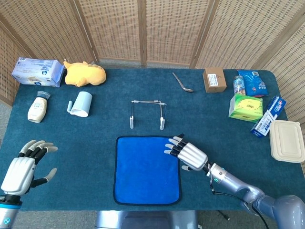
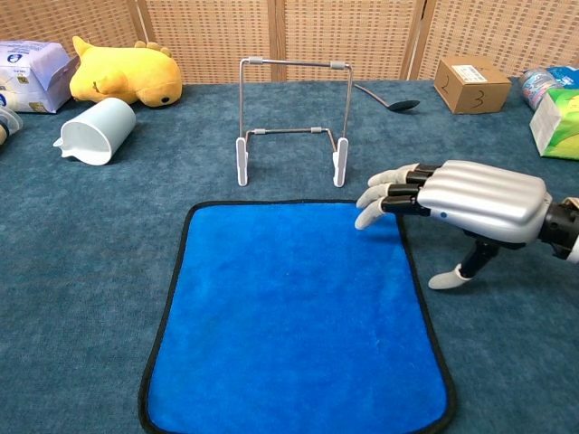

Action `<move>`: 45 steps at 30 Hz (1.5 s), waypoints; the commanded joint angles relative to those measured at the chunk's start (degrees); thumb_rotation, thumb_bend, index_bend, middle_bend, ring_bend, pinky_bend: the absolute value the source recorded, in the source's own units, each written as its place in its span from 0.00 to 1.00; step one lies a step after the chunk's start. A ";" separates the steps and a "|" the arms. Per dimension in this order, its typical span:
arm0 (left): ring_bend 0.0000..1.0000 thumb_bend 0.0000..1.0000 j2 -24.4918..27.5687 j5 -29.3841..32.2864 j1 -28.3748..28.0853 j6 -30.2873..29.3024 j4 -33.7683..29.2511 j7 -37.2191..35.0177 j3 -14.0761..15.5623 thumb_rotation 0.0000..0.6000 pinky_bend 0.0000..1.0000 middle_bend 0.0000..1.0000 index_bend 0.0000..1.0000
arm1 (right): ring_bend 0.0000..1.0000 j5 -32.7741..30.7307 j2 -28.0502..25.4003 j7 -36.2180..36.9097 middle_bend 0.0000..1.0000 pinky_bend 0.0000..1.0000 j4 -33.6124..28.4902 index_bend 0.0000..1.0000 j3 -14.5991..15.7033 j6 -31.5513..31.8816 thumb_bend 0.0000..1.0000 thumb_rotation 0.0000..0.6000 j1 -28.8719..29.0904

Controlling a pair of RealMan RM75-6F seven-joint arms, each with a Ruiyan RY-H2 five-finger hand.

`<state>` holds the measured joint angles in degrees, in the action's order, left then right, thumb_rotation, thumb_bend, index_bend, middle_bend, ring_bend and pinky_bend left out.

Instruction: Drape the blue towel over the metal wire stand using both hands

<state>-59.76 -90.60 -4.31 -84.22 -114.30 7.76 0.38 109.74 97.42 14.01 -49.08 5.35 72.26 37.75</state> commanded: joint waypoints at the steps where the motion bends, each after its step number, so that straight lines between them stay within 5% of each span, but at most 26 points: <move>1: 0.20 0.39 -0.03 -0.03 -0.01 -0.03 0.10 -0.07 0.02 1.00 0.12 0.27 0.30 | 0.09 -0.26 0.21 0.05 0.18 0.16 0.27 0.23 0.24 0.04 0.09 1.00 0.20; 30: 0.20 0.39 -0.14 0.34 0.03 -0.10 1.87 -2.38 0.22 1.00 0.12 0.27 0.30 | 0.08 -3.23 2.94 -2.24 0.17 0.15 0.58 0.23 0.81 -1.28 0.10 1.00 2.94; 39: 0.20 0.39 -0.01 0.11 0.33 -0.70 2.32 -3.14 0.30 1.00 0.12 0.27 0.30 | 0.08 -3.97 4.24 -1.81 0.17 0.15 0.83 0.24 0.78 -0.78 0.28 1.00 3.13; 45: 0.20 0.39 -0.05 0.10 0.36 -0.69 2.37 -3.28 0.36 1.00 0.12 0.27 0.30 | 0.10 -4.70 5.47 -1.81 0.19 0.16 1.63 0.33 0.22 0.51 0.43 1.00 2.74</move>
<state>-59.81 -90.50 -3.96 -84.90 -111.93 4.47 0.74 105.14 102.76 12.20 -47.57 5.66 72.65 40.56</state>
